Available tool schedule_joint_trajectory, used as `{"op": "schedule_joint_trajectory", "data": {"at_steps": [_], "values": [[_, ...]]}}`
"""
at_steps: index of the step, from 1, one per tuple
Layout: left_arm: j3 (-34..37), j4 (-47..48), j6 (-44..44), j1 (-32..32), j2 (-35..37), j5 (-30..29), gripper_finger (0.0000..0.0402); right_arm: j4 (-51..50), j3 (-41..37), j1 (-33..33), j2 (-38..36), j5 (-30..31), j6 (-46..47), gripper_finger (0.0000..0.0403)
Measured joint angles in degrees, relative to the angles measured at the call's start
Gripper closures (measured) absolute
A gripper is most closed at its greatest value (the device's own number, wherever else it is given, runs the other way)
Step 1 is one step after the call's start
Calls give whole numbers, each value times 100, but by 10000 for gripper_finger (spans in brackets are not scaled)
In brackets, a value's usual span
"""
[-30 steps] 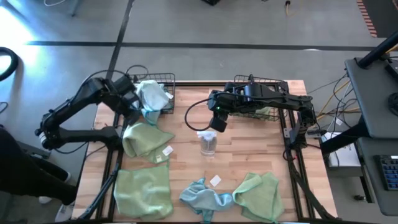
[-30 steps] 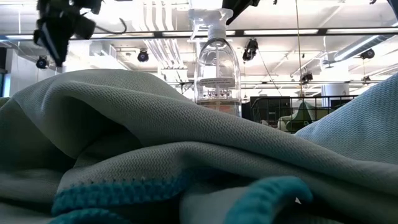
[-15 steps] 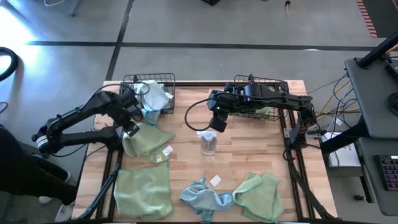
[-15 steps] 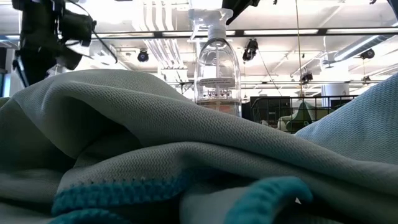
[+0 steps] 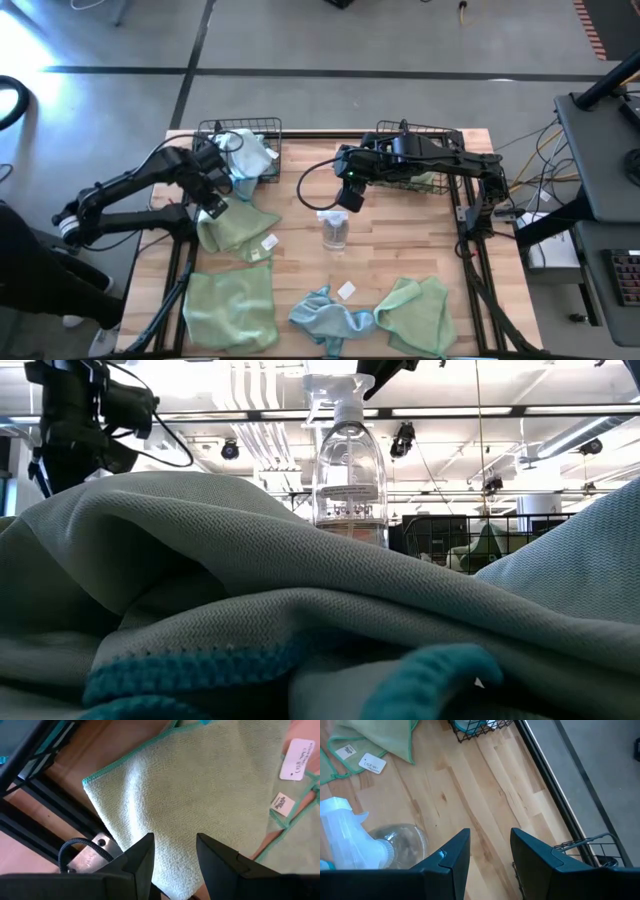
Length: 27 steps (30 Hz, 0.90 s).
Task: Sort microfiber towel by color & place in baskets
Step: Put the green towel into the right wire basket
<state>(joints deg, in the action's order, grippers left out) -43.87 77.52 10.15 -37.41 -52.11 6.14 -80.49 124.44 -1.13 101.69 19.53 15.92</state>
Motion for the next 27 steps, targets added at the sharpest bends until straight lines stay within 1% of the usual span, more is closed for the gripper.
{"op": "schedule_joint_trajectory", "data": {"at_steps": [8, 13, 17, 23, 27], "values": [[53, -273, 0, 0, -316, 15, 271, -2, -2, 0, 0, 0, 0, 266], [354, -703, 2, 0, -506, 253, 271, -2, 0, 0, 0, 0, 0, 266], [590, -853, 19, 1, -641, 279, 271, -7, 0, 0, 0, 0, -2, 266], [467, -1067, 84, 13, -719, 383, 271, -9, -1, 0, 0, -1, -33, 266], [477, -1253, 315, 67, -765, 382, 271, -9, -2, 0, 0, 0, -41, 266]]}}
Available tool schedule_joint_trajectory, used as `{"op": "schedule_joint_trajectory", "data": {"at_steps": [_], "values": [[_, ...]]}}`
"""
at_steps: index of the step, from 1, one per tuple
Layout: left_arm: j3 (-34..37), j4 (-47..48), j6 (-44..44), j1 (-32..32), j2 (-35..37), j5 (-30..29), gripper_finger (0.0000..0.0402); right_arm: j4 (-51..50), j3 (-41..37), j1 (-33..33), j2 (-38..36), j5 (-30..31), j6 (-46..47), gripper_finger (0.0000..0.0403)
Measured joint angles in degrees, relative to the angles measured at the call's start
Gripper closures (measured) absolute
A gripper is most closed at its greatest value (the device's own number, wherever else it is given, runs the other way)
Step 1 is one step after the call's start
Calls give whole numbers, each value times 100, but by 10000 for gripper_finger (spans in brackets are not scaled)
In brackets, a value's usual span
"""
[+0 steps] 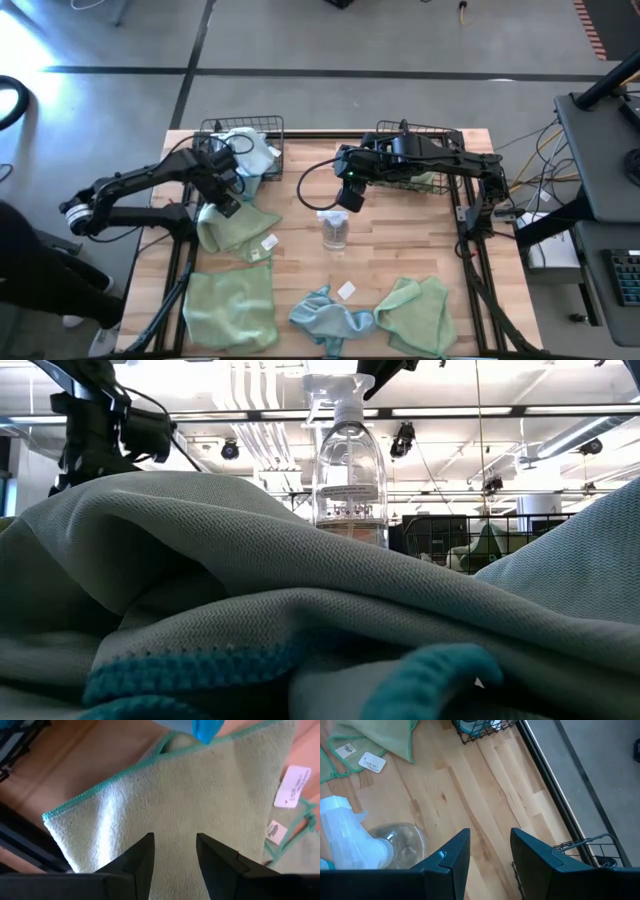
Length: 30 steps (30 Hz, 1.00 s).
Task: Sort microfiber towel by color & place in baskets
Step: Put the green towel into the right wire basket
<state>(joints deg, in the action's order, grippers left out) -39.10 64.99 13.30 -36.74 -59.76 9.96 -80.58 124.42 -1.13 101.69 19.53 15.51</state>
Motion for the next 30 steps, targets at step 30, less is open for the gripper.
{"op": "schedule_joint_trajectory", "data": {"at_steps": [30], "values": [[-546, -84, 1182, 1913, -256, 507, 271, -10, 0, -2, 0, 0, -201, 266]]}}
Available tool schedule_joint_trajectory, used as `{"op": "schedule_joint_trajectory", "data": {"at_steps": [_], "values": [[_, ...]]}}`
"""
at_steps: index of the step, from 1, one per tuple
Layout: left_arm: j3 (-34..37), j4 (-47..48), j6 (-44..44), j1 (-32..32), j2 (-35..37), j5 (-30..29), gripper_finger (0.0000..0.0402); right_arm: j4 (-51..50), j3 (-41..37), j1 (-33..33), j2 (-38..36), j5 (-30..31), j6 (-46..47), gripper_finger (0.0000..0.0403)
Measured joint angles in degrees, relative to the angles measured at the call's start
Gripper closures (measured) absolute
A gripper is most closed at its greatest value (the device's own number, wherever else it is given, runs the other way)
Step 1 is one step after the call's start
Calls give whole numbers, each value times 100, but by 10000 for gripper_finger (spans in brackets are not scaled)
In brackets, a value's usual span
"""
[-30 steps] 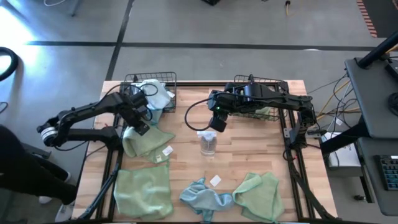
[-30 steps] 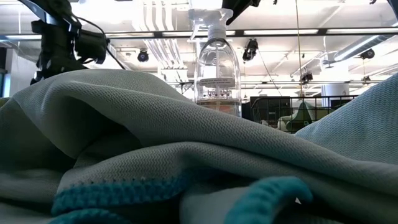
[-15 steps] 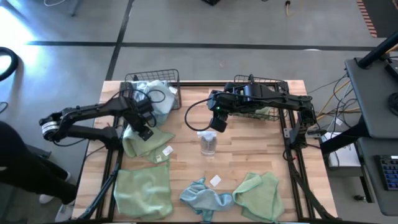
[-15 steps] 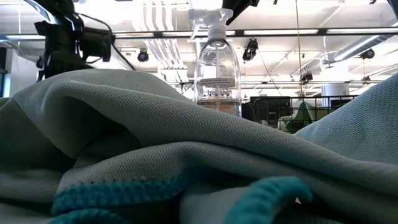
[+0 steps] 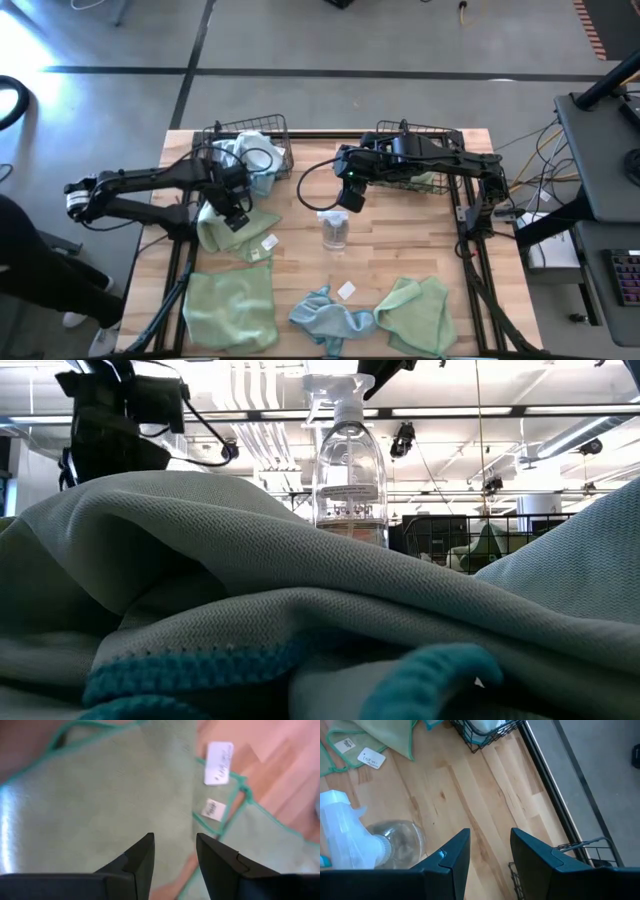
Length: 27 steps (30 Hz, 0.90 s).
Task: Sort microfiber towel by color & place in baskets
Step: Put the green towel into the right wire basket
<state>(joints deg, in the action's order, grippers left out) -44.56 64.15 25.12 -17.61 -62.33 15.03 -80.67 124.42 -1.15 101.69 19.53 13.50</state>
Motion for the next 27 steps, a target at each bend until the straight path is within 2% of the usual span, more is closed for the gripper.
{"op": "schedule_joint_trajectory", "data": {"at_steps": [5, 9, 12, 18, 27], "values": [[-39, -38, 162, 522, -33, 445, 271, -8, 0, 0, 0, 0, -2, 266], [56, -154, 300, 878, -236, 455, 271, -8, 0, 0, 0, 0, -20, 266], [73, -295, 282, 1025, -445, 295, 271, -10, 0, 0, 0, 0, -26, 266], [75, -382, 139, 1082, -888, -514, 271, -13, 0, 0, 0, 0, -58, 266], [77, -545, 66, 1248, -1668, -393, 271, -57, 0, 0, 0, -20, -50, 266]]}}
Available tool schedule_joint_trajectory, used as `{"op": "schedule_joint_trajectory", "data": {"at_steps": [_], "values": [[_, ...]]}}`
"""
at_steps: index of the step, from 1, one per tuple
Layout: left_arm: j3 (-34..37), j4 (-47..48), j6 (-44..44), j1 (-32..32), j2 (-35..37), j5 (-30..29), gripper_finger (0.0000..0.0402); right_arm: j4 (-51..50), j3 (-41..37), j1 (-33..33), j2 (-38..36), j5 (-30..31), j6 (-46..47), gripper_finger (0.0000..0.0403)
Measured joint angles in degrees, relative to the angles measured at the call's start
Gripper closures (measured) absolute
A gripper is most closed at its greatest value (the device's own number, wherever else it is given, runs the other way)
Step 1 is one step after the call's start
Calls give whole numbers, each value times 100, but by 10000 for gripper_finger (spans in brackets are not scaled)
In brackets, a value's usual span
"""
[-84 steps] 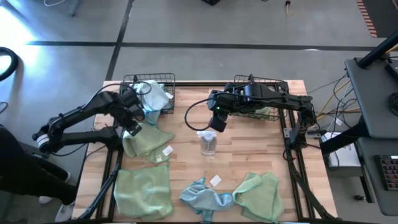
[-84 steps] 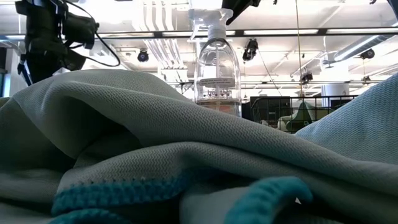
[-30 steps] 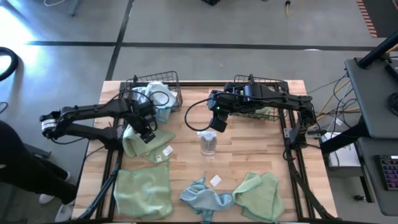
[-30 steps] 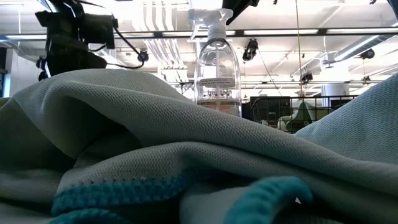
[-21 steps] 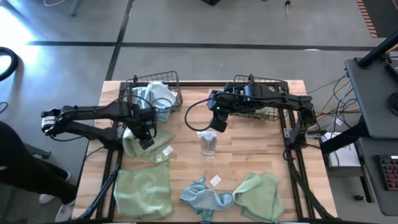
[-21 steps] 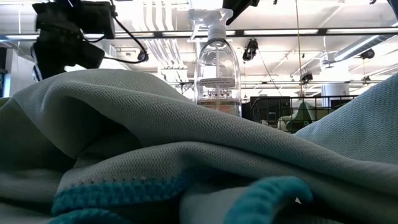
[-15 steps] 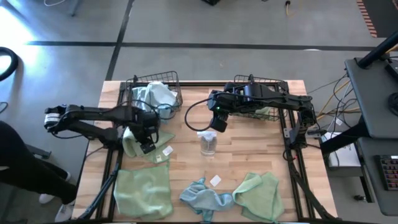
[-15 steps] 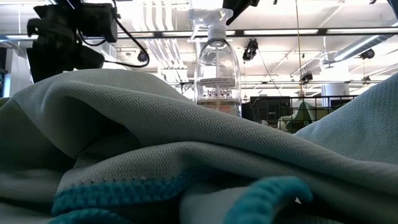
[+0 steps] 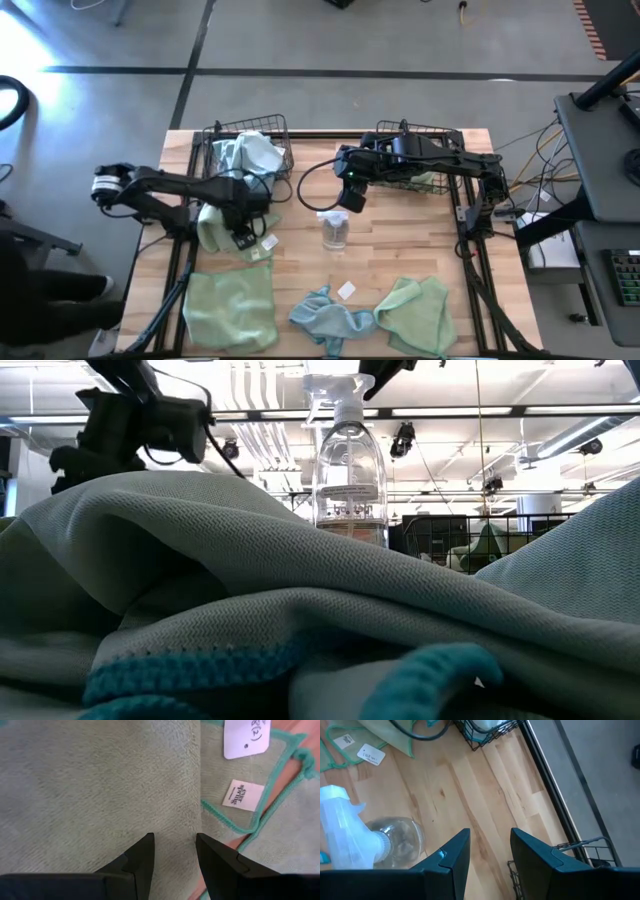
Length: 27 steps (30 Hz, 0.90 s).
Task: Sort microfiber towel by color & place in baskets
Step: Put the green towel into the right wire basket
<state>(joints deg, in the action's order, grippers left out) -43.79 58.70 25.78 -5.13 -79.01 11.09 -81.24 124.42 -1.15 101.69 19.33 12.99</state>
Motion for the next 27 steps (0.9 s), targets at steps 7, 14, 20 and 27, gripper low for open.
{"op": "schedule_joint_trajectory", "data": {"at_steps": [7, 14, 20, 27], "values": [[-9, -168, 0, 200, -474, 4, 271, -98, 0, 0, 0, 0, 3, 266], [-9, -350, -24, 274, -956, 4, 271, -101, 0, 0, 0, 0, -9, 266], [-38, -445, -93, 271, -1306, 25, 271, -119, 0, 0, 0, 2, -9, 266], [-75, -421, -68, 269, -1524, 5, 271, -125, 1, 0, 0, 1, -9, 266]]}}
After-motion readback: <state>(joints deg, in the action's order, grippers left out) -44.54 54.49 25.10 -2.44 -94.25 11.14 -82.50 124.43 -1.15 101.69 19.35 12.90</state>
